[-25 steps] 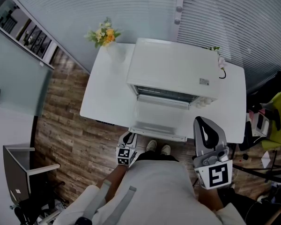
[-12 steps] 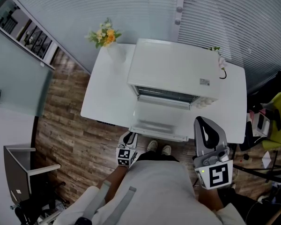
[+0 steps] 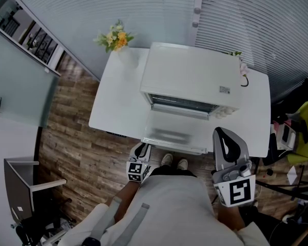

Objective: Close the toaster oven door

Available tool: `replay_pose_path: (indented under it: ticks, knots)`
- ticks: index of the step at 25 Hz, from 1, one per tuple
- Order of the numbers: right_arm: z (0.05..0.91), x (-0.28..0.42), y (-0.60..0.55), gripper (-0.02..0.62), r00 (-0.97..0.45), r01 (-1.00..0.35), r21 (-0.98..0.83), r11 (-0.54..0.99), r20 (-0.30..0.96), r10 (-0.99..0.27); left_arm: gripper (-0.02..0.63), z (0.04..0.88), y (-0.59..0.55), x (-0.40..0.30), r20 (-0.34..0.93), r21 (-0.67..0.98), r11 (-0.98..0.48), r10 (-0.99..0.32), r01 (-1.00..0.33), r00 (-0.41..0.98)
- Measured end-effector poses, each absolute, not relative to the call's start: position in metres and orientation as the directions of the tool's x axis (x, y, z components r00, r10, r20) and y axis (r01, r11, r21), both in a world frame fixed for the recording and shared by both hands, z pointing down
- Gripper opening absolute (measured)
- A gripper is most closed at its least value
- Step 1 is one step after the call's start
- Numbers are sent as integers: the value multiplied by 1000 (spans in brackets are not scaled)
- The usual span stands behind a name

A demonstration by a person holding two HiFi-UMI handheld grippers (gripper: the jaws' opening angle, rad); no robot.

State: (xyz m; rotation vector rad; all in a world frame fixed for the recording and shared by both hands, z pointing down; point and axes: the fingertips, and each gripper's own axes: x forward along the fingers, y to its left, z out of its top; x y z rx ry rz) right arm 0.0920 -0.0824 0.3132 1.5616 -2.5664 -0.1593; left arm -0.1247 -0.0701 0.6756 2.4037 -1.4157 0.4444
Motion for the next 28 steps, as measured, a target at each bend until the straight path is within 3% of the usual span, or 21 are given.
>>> replay_pose_path:
  ticks: [28]
  knots:
    - [311,96,-80,5,-460,-871,165,463,61,-886,77,642,-82,-121,362,133,-434,-815,-891,451]
